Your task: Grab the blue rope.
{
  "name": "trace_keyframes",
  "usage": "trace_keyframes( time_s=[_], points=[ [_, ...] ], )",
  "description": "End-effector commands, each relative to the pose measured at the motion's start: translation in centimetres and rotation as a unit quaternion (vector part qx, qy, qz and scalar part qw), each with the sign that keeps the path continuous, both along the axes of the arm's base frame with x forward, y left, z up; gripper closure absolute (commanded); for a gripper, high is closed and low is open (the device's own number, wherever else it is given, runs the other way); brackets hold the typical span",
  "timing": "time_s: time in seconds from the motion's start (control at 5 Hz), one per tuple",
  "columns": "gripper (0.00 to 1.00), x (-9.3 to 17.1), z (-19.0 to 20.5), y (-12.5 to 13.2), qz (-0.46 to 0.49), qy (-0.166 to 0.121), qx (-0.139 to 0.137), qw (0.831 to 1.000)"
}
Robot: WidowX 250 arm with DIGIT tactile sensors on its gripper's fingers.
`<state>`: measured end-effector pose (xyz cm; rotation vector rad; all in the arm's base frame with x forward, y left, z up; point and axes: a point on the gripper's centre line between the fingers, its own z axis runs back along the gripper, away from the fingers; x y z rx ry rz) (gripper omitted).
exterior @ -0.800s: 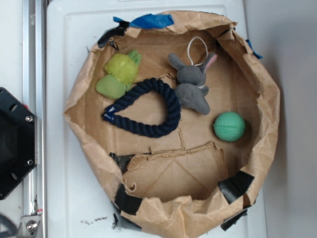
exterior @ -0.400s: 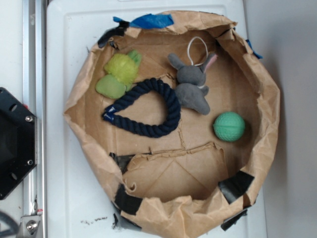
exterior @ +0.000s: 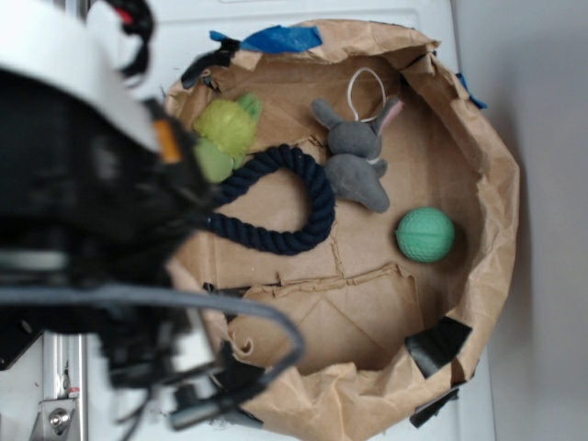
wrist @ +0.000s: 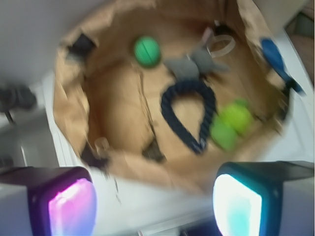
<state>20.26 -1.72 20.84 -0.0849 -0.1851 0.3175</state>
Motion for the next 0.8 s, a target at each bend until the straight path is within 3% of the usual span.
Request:
trace_keyframes(
  time_s=[0.0, 0.4, 0.6],
  points=[
    [0.00, 3.2, -3.9, 2.6, 0.051, -0.063, -0.006, 0.997],
    [0.00, 4.6, -8.4, 5.2, 0.062, -0.072, 0.005, 0.995],
    [0.00, 5.1, -10.1, 5.1, 0.075, -0.065, 0.016, 0.995]
  ],
)
